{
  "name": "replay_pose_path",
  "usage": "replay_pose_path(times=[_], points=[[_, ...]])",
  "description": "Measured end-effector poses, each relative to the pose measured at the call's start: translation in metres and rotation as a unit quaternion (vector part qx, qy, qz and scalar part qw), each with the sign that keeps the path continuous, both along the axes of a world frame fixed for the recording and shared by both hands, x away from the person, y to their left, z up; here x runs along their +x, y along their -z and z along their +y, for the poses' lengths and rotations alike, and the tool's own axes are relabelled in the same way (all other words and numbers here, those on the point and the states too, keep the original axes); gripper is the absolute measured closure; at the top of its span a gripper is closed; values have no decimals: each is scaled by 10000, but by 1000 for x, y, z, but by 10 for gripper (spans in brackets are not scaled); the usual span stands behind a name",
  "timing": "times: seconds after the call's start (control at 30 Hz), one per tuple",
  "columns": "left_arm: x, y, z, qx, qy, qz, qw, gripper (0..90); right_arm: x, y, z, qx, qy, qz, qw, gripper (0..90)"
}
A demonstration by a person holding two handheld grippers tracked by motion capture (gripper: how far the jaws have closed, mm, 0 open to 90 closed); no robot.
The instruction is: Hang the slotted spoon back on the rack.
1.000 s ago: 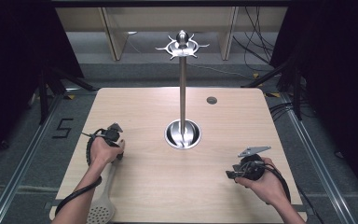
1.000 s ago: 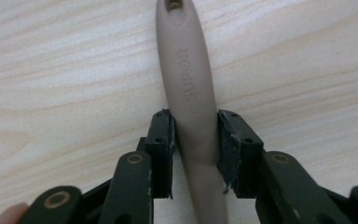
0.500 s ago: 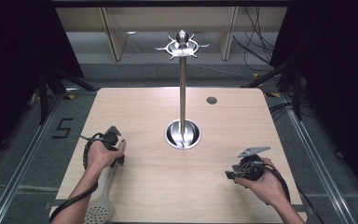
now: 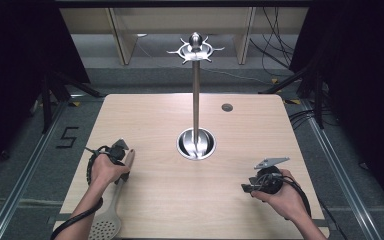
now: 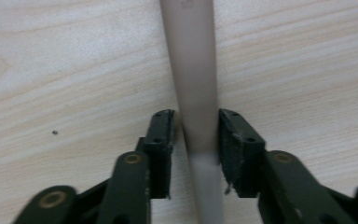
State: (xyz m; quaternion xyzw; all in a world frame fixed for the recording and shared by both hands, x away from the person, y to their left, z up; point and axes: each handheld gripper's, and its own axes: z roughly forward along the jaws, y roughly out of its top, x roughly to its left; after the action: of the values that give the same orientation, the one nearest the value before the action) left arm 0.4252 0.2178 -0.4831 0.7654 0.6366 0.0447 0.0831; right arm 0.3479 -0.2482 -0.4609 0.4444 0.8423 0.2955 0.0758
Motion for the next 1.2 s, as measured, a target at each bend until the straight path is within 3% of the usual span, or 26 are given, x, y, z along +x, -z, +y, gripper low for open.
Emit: replay_pose_path(times=[0.03, 0.1, 0.13, 0.27, 0.3, 0.37, 0.43, 0.47, 0.5, 0.53, 0.63, 0.73, 0.8, 0.87, 0.9, 0.93, 0.97, 1.03, 1.07, 1.2], points=[[1, -1, 1, 56, 132, 5, 9999, 706, 0, 0, 0, -1, -1, -1, 10000, 569], [0, 0, 0, -2, -1, 7, 10000, 715, 1, 2, 0, 4, -23, -125, 9999, 569], [0, 0, 0, -30, -23, 17, 10000, 720, 0, 0, 0, -7, 2, -5, 10000, 569], [-1, -1, 3, -102, 211, -45, 9997, 729, 0, 0, 0, -14, -24, -9, 10000, 569], [-2, -1, 2, -131, 151, -38, 9998, 731, 0, 0, 0, -12, -21, -8, 10000, 569], [-3, -1, 4, -152, 387, -181, 9990, 732, 0, 0, 0, -5, -5, -9, 10000, 569], [-8, 0, 3, -306, 349, -380, 9982, 734, 0, 0, 0, 1, -2, -5, 10000, 568], [-8, -1, 5, -256, 557, -457, 9971, 734, 0, 0, 0, 4, 4, -4, 10000, 568], [-9, -1, 5, -293, 590, -500, 9966, 735, 0, 0, 0, 1, 9, -1, 10000, 568], [-11, -3, 7, -302, 704, -510, 9958, 735, 0, 2, 0, 12, -17, -124, 9999, 568], [-19, -9, 9, -500, 757, -823, 9925, 735, 0, 1, 0, 65, 1, -73, 10000, 567], [-26, -17, 13, -634, 869, -1116, 9879, 736, 0, 1, -1, 68, 3, -76, 9999, 565], [-33, -22, 15, -782, 750, -1275, 9859, 736, 0, 1, -1, 59, 2, -84, 9999, 565], [-36, -26, 20, -846, 948, -1536, 9799, 736, -1, 0, -1, 51, 6, -88, 9999, 564], [-43, -30, 25, -948, 1083, -1687, 9751, 736, -1, 0, -1, 60, 2, -102, 9999, 563], [-43, -30, 25, -948, 1083, -1687, 9751, 736, -1, 0, -1, 60, 2, -102, 9999, 563], [-47, -31, 27, -1040, 1110, -1852, 9709, 736, 0, 0, 0, 53, 5, -106, 9999, 563], [-53, -34, 30, -1094, 1172, -1996, 9667, 736, 0, 0, 0, 65, 7, -102, 9999, 562], [-58, -36, 30, -1179, 1104, -2185, 9624, 736, -1, 0, 0, 67, 0, -105, 9999, 562], [-70, -43, 38, -1144, 1316, -2418, 9545, 736, -1, 0, 0, 72, 0, -108, 9999, 561]])
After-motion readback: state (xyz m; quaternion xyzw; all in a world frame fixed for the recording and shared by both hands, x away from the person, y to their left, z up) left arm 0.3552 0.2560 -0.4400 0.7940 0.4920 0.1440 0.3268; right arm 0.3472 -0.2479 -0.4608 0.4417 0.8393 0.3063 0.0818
